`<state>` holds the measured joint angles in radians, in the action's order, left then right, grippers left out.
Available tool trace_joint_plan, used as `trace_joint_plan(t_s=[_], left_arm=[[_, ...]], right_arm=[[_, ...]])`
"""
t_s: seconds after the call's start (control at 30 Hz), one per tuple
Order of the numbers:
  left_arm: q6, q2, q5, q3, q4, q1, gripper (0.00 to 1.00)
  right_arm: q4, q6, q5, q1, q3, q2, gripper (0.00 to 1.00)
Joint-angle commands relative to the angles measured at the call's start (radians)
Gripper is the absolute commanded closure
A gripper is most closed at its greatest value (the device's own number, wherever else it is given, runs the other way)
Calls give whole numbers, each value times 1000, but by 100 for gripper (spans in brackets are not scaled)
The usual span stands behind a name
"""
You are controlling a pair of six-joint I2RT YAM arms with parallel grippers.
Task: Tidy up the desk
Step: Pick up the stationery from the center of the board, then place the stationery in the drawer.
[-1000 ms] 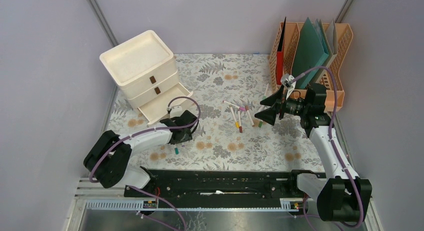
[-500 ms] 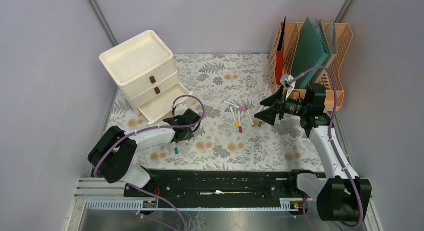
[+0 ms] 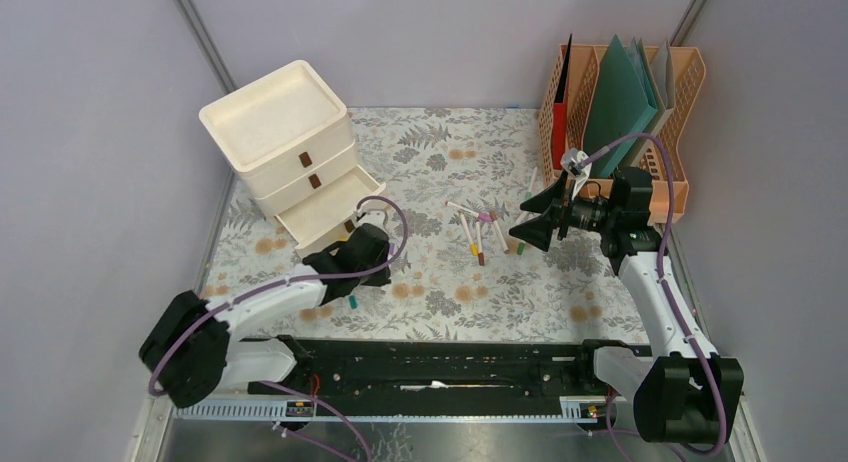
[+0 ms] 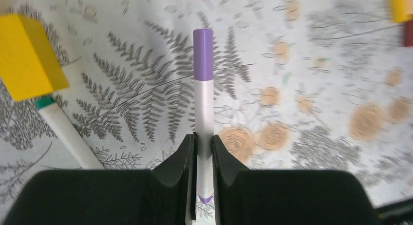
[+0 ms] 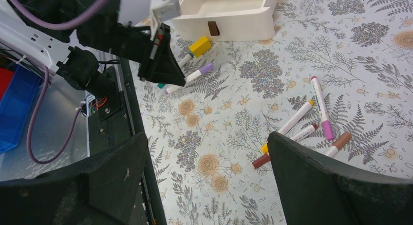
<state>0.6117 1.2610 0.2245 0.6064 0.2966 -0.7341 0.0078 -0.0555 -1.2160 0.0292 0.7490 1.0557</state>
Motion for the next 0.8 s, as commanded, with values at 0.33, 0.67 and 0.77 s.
trace_joint_plan(t_s=[0.33,0.67,0.77], left_arm=[[-472,-255,184,137,-17,0,100],[-882,-270,483,-68,-476,22,100],[-955,-215,460,-99,-589,82,100]], right_arm=[[3,-15,-11,9,34,-22,0],[2,-11,-18,9,34,-20,0],[3,-10,-19,9,36,-17,0]])
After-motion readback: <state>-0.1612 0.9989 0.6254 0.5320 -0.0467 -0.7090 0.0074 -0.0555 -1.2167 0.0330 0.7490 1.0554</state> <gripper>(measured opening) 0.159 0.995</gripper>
